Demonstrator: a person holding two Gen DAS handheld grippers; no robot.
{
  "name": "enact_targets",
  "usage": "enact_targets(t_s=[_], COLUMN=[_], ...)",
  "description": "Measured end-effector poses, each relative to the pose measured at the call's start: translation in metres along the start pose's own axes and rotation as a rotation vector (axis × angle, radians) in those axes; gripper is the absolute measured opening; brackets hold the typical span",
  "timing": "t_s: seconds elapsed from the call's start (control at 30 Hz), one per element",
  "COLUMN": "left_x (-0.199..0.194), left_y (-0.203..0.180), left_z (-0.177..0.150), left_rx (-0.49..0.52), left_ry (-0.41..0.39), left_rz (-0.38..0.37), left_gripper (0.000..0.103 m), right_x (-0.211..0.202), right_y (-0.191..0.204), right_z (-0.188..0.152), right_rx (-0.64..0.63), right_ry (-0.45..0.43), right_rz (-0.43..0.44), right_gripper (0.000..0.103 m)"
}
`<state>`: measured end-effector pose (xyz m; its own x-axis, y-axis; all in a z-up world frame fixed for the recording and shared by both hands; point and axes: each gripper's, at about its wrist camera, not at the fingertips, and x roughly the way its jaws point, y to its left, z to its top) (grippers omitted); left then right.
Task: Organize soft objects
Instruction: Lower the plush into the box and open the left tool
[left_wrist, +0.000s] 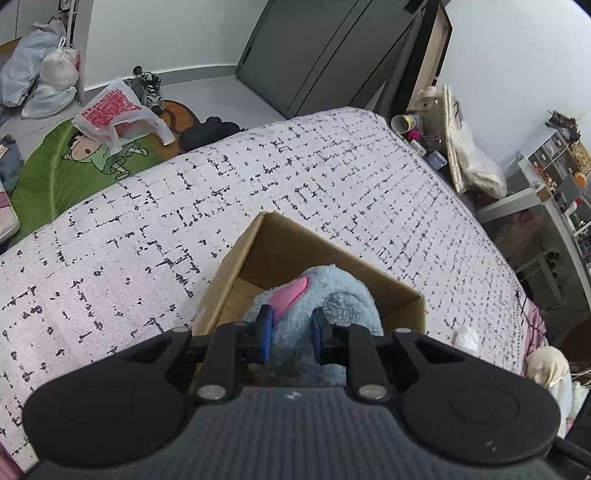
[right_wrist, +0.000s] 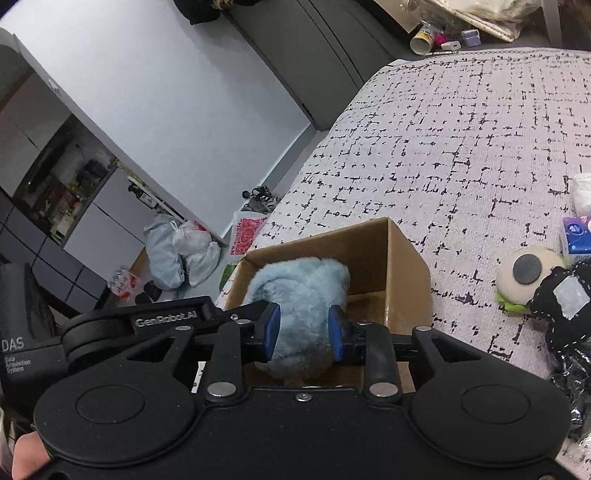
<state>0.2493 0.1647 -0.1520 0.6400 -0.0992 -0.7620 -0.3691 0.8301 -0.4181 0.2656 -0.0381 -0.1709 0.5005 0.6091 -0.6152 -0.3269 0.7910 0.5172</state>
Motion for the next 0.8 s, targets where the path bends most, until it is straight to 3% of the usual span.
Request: enact_targets(t_s=[0.07,0.23,0.3,0.43,0.57,0.7,0.8], left_x=[0.003,-0.004,-0.008,-0.023,-0.040,-0.058,-0.069], left_y=[-0.001,-0.008,-0.010,-0.017,-0.027,-0.040,-0.049], left_z=[0.000,0.001,0.001,0.000,-0.003,-0.008,-0.014], left_rx=[0.005,0.025,0.027,0.034,0.032,0.052,0.060], left_ry=[0.009,-0.010,-0.008,-0.034,-0.064,-0.094,-0.108], left_rz=[0.012,0.063,0.075,0.088,0.089,0.089,0.084], left_gripper=[0.021,0.024,0.025,0.035,0.045,0.046,0.047], right_x=[-0.002,-0.008,-0.015,-0.034,-0.055,-0.076,-0.088], right_y=[0.001,-0.003,-0.002,-0.005,-0.004,-0.012,-0.016], right_z=[-0.001,0.001,0.000,0.003,0.002,0.001,0.002], right_rx=[-0.009,0.024,0.007,0.039,0.012,0.031,0.002], right_ry=[-0.013,-0.023,-0.041,-0.086,-0.151,-0.171,-0.156], right_rz=[-0.020,-0.013,-0.023,-0.010,-0.071,-0.104,-0.201], right_gripper=[0.043,0.049,0.060,0.075,0.090,0.092,0.092])
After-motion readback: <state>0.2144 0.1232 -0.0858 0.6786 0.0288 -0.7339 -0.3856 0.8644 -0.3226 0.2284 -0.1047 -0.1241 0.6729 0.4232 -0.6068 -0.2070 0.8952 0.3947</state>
